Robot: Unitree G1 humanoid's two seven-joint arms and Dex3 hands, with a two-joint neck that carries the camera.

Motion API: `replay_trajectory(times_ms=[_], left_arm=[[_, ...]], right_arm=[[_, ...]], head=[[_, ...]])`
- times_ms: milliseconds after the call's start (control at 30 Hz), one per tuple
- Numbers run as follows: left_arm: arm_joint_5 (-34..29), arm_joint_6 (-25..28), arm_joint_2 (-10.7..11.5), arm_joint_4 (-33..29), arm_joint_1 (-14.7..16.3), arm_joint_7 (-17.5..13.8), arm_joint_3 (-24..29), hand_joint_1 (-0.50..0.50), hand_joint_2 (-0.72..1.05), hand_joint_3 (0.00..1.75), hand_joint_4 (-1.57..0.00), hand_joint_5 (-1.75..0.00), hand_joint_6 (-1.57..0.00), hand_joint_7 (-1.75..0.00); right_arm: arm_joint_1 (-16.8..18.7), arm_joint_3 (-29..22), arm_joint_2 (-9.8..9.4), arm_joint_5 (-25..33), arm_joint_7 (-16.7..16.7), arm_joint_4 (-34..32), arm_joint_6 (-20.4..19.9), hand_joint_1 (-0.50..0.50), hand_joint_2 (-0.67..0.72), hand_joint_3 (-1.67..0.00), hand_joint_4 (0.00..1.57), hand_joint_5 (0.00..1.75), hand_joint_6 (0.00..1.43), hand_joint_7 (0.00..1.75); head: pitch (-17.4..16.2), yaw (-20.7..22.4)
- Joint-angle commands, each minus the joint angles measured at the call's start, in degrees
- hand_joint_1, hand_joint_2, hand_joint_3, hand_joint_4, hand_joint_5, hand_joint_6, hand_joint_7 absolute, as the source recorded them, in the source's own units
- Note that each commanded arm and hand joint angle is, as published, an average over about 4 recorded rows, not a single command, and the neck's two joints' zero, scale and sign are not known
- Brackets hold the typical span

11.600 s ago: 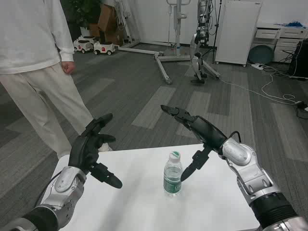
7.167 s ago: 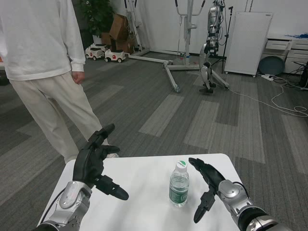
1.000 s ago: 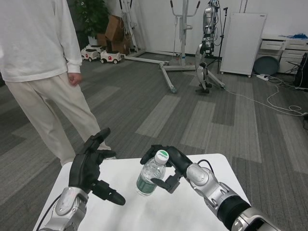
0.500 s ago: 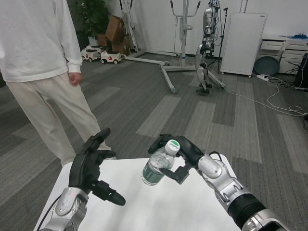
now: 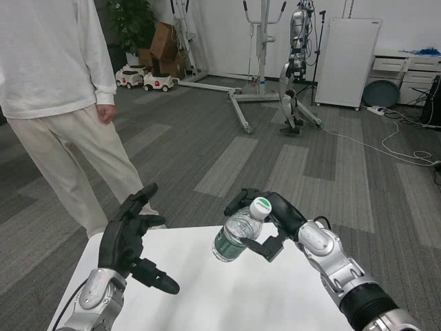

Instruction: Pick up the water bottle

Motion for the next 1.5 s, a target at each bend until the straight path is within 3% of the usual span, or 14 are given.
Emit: replay_trajectory(times_ms=[33, 667, 800, 933, 1267, 1500], left_arm=[[-0.16, -0.28, 0.48, 0.33, 0.13, 0.07, 0.48, -0.50, -0.55, 0.09, 0.00, -1.75, 0.00, -0.35], [-0.16, -0.28, 0.75, 0.33, 0.04, 0.07, 0.48, -0.50, -0.55, 0.09, 0.00, -1.75, 0.00, -0.35], [-0.16, -0.28, 0.79, 0.29, 0.04, 0.09, 0.48, -0.50, -0.55, 0.09, 0.00, -1.75, 0.00, -0.42], [-0.10, -0.28, 0.84, 0.29, 0.04, 0.07, 0.48, -0.50, -0.55, 0.09, 0.00, -1.75, 0.00, -0.35], [-0.07, -0.28, 0.84, 0.27, -0.05, 0.07, 0.48, -0.50, -0.55, 0.09, 0.00, -1.75, 0.00, -0.42], [-0.07, -0.28, 0.84, 0.29, -0.05, 0.07, 0.48, -0.50, -0.55, 0.09, 0.00, -1.75, 0.00, -0.37]], right_arm=[[0.09, -1.35, -0.68, 0.87, 0.52, -2.42, -0.22, -0.17, -0.60, -1.55, 1.48, 1.36, 1.37, 1.26], [0.36, -2.34, -1.48, 0.96, 1.23, -3.96, -0.13, -0.17, -0.60, -1.51, 1.48, 1.36, 1.37, 1.26], [0.36, -2.58, -1.65, 0.96, 1.34, -3.96, -0.13, -0.17, -0.60, -1.51, 1.48, 1.36, 1.37, 1.26], [0.38, -2.95, -1.72, 0.96, 1.40, -3.96, -0.13, -0.17, -0.60, -1.51, 1.48, 1.36, 1.37, 1.26], [0.45, -3.15, -1.85, 0.96, 1.40, -4.22, -0.13, -0.17, -0.60, -1.51, 1.48, 1.36, 1.37, 1.26], [0.53, -3.15, -1.78, 0.96, 1.40, -4.22, -0.13, -0.17, -0.64, -1.51, 1.48, 1.36, 1.37, 1.26]], head=[[0.03, -0.09], [-0.15, -0.24], [-0.20, -0.17], [-0.25, -0.31], [-0.31, -0.29], [-0.31, -0.28]])
